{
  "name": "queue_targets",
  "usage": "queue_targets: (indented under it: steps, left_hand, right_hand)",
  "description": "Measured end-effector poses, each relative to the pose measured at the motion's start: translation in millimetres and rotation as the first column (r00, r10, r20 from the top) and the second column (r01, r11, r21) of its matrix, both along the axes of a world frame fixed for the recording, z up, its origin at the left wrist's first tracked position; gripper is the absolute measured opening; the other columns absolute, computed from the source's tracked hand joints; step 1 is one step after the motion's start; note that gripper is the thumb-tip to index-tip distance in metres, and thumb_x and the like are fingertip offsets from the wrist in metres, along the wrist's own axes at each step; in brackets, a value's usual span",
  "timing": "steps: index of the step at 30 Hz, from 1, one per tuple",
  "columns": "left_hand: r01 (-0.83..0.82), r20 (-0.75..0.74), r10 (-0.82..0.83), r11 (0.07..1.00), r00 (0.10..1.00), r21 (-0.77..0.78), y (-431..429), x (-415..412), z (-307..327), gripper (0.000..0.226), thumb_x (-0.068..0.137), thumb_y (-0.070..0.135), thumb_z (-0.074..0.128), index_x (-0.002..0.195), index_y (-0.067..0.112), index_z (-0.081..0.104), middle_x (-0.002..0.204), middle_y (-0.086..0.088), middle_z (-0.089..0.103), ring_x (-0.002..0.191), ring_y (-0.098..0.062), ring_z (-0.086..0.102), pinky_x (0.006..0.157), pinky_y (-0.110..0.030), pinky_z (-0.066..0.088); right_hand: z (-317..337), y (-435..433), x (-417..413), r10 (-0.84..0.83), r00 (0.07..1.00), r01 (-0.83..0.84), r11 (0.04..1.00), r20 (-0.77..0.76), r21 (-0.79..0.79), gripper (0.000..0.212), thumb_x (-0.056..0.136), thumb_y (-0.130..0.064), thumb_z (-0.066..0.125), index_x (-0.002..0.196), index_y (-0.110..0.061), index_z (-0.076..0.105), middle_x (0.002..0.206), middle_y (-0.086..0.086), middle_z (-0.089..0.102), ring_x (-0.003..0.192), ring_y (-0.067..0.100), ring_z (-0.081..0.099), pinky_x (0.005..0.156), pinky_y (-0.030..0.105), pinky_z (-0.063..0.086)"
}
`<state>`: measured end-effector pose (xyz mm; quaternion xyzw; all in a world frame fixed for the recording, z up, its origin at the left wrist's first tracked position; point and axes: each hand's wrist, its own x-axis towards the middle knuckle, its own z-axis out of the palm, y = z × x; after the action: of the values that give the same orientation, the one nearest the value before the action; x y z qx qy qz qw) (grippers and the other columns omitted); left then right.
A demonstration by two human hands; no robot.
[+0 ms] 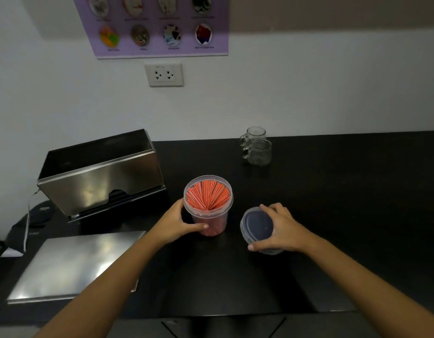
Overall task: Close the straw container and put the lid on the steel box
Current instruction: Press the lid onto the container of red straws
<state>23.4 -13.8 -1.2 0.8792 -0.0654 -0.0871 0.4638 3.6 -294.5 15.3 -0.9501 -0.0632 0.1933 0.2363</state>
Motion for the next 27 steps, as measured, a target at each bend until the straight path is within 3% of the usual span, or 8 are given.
queue_targets:
  steps: [3, 9, 13, 16, 19, 23, 27]
  left_hand:
    - [0.061, -0.039, -0.061, 0.998, 0.997, -0.012, 2, 8, -3, 0.088, 0.058, 0.035, 0.084, 0.132, 0.03, 0.038, 0.138, 0.003, 0.047, 0.113, 0.001, 0.041, 0.09, -0.015, 0.033]
    - [0.141, -0.107, -0.143, 0.99, 0.984, -0.021, 8, 19, -7, 0.09, 0.052, 0.044, 0.084, 0.128, 0.039, 0.037, 0.13, 0.014, 0.047, 0.114, 0.002, 0.041, 0.097, -0.023, 0.033]
    - [0.202, -0.124, -0.204, 0.979, 0.971, -0.034, 7, 24, -6, 0.081, 0.047, 0.051, 0.084, 0.112, 0.055, 0.038, 0.115, 0.027, 0.048, 0.104, 0.013, 0.045, 0.087, -0.011, 0.034]
    - [0.24, -0.104, -0.247, 0.968, 0.963, -0.074, 5, 28, -5, 0.084, 0.051, 0.042, 0.086, 0.118, 0.054, 0.035, 0.117, 0.026, 0.051, 0.107, 0.013, 0.05, 0.084, -0.008, 0.039]
    - [0.284, -0.077, -0.296, 0.949, 0.952, -0.136, 2, 30, -8, 0.094, 0.053, 0.038, 0.086, 0.131, 0.043, 0.035, 0.123, 0.018, 0.055, 0.113, 0.01, 0.051, 0.088, -0.011, 0.043]
    - [0.276, -0.063, -0.288, 0.95, 0.956, -0.145, 1, 33, -9, 0.088, 0.05, 0.038, 0.087, 0.119, 0.055, 0.037, 0.117, 0.021, 0.058, 0.109, 0.015, 0.051, 0.08, -0.004, 0.044]
    - [0.259, -0.069, -0.274, 0.95, 0.959, -0.173, 2, 32, -14, 0.089, 0.051, 0.035, 0.087, 0.122, 0.05, 0.035, 0.118, 0.022, 0.055, 0.109, 0.017, 0.048, 0.08, -0.004, 0.042]
  right_hand:
    - [13, -11, 5, -0.099, 0.995, 0.097, 0.993, 0.031, 0.06, 0.122, 0.044, -0.067, 0.073, 0.142, -0.026, 0.012, 0.137, 0.0, 0.02, 0.127, 0.019, 0.025, 0.103, 0.042, 0.035]
    - [55, 3, 25, -0.172, 0.976, 0.14, 0.966, 0.133, 0.218, 0.132, 0.031, -0.075, 0.065, 0.142, -0.021, 0.018, 0.134, 0.003, 0.024, 0.123, 0.021, 0.03, 0.098, 0.039, 0.036]
    - [76, 40, 40, -0.084, 0.974, 0.034, 0.972, 0.212, 0.232, 0.128, 0.035, -0.073, 0.066, 0.142, -0.022, 0.017, 0.134, 0.001, 0.024, 0.124, 0.018, 0.028, 0.095, 0.035, 0.033]
    - [81, 67, 49, 0.03, 0.976, -0.069, 0.982, 0.215, 0.177, 0.122, 0.044, -0.067, 0.072, 0.142, -0.023, 0.015, 0.137, 0.001, 0.022, 0.126, 0.018, 0.024, 0.099, 0.038, 0.032]
    - [81, 86, 55, 0.121, 0.973, -0.14, 0.986, 0.197, 0.089, 0.119, 0.048, -0.066, 0.072, 0.143, -0.025, 0.013, 0.137, -0.001, 0.021, 0.127, 0.017, 0.022, 0.101, 0.04, 0.031]
    - [75, 99, 57, 0.193, 0.966, -0.199, 0.98, 0.17, 0.02, 0.117, 0.05, -0.064, 0.072, 0.143, -0.025, 0.011, 0.137, -0.003, 0.019, 0.127, 0.015, 0.02, 0.103, 0.041, 0.031]
    - [69, 103, 58, 0.236, 0.961, -0.239, 0.971, 0.145, -0.003, 0.114, 0.052, -0.058, 0.075, 0.142, -0.025, 0.013, 0.132, -0.005, 0.021, 0.124, 0.013, 0.019, 0.102, 0.037, 0.03]
